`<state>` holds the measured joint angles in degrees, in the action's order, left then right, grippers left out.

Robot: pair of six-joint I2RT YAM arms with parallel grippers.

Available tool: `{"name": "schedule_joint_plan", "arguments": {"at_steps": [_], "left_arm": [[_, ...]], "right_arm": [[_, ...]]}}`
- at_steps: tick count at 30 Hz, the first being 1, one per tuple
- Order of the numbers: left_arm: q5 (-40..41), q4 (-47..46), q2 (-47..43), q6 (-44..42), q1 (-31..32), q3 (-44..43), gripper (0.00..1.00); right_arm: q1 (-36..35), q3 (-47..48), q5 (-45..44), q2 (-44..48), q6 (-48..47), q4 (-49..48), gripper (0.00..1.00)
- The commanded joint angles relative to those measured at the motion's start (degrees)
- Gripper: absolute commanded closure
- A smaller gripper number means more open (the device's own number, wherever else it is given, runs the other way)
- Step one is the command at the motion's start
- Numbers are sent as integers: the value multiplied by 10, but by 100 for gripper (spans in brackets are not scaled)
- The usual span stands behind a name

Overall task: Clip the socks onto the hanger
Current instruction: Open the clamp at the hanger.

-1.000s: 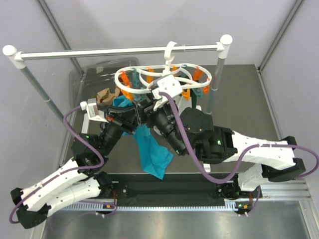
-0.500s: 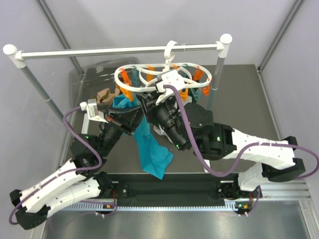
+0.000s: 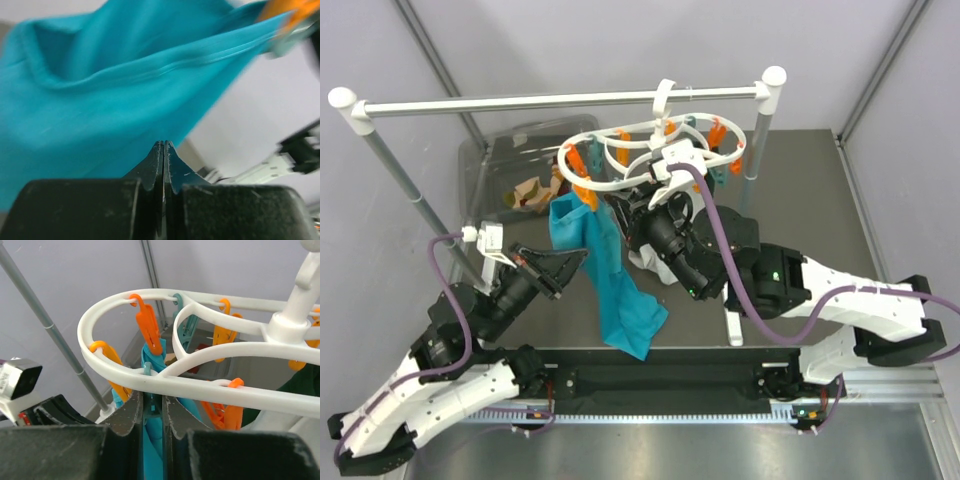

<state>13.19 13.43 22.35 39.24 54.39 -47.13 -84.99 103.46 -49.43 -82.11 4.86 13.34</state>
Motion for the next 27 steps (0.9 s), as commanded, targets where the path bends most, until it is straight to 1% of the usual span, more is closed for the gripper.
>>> {"name": "schedule_joint_plan", "arguments": {"at_steps": [1, 2, 3, 4, 5, 8, 10, 12, 13, 14, 16, 17, 19, 20, 21, 22, 23, 24, 27], "left_arm": [[83, 202, -11, -11, 1, -14, 100], [100, 219, -11, -8, 1, -9, 100], [144, 241, -3, -2, 1, -2, 100], [167, 279, 3, 17, 1, 1, 100], [189, 299, 12, 29, 1, 3, 100], [270, 332, 61, 49, 1, 13, 100], [322, 332, 108, 54, 1, 17, 100], [343, 323, 140, 57, -1, 15, 100], [352, 315, 171, 51, -2, 15, 100], [351, 306, 184, 46, -6, 15, 100], [337, 265, 223, 17, -45, 21, 100], [283, 249, 234, 5, -106, 25, 100], [202, 200, 249, -22, -194, 46, 100], [110, 180, 246, -32, -282, 58, 100], [74, 159, 234, -39, -319, 82, 100], [37, 125, 231, -47, -350, 87, 100], [15, 120, 232, -45, -394, 87, 100], [1, 119, 242, -39, -408, 78, 100], [6, 110, 271, -16, -428, 53, 100]], "right_arm": [[12, -11, -1, 34, 29, 16, 100], [13, -14, -1, 37, 33, 18, 100], [13, -21, 4, 40, 37, 19, 100], [13, -24, 5, 42, 38, 21, 100], [15, -27, 6, 43, 39, 23, 100], [15, -42, 10, 52, 44, 25, 100], [17, -49, 11, 55, 50, 31, 100], [18, -55, 11, 56, 59, 38, 100], [18, -60, 12, 59, 62, 37, 100], [18, -65, 12, 61, 66, 36, 100], [19, -83, 16, 67, 73, 29, 100], [21, -91, 18, 68, 74, 28, 100], [23, -93, 26, 69, 77, 28, 100], [22, -95, 28, 69, 79, 27, 100], [23, -95, 35, 68, 78, 30, 100], [23, -94, 36, 68, 78, 30, 100], [22, -94, 38, 68, 77, 32, 100], [22, -94, 41, 67, 76, 32, 100], [24, -91, 50, 66, 77, 29, 100]]}}
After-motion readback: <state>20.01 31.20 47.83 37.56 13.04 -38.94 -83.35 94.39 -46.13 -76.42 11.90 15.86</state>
